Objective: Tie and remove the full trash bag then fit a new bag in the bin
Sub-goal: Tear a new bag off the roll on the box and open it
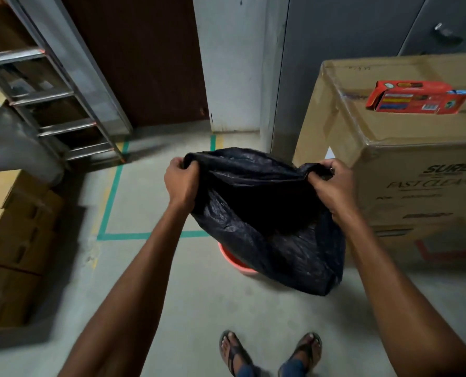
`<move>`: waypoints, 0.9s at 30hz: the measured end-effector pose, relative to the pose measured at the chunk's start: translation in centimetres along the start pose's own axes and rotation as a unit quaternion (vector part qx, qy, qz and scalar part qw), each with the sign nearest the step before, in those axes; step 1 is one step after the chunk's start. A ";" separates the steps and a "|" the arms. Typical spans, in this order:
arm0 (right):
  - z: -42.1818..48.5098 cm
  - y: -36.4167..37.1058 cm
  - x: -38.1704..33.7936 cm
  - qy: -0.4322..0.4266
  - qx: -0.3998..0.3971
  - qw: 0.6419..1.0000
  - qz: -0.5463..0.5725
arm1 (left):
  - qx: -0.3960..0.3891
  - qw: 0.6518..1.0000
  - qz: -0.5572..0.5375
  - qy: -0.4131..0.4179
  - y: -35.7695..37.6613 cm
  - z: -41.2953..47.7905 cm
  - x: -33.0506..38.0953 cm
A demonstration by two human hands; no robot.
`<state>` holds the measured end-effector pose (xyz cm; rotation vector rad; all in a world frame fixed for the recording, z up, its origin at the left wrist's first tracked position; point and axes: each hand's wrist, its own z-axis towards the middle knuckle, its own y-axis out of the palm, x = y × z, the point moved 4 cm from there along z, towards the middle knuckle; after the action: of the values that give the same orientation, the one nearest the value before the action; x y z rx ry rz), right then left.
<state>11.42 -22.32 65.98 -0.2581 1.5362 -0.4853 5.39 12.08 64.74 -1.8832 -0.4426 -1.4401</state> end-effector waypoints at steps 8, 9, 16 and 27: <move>-0.2 -0.7 1.2 -0.019 0.054 0.993 -0.099 | -0.004 0.876 0.400 0.270 0.0 1.7 -1.3; -0.2 -0.8 1.5 -0.006 0.063 0.993 -0.097 | 0.004 0.868 0.410 0.279 -0.3 2.1 -1.8; -0.8 -0.5 5.0 0.066 0.085 0.993 -0.045 | 0.079 0.893 0.390 0.212 -1.6 2.6 -4.2; -0.4 -0.5 8.6 0.086 0.100 0.991 -0.020 | -0.050 0.995 0.014 -0.085 -1.0 4.3 -7.6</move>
<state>10.66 -26.59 58.49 -0.0926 1.6375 -0.7032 5.27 16.89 57.38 -2.0936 -0.4302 -1.3091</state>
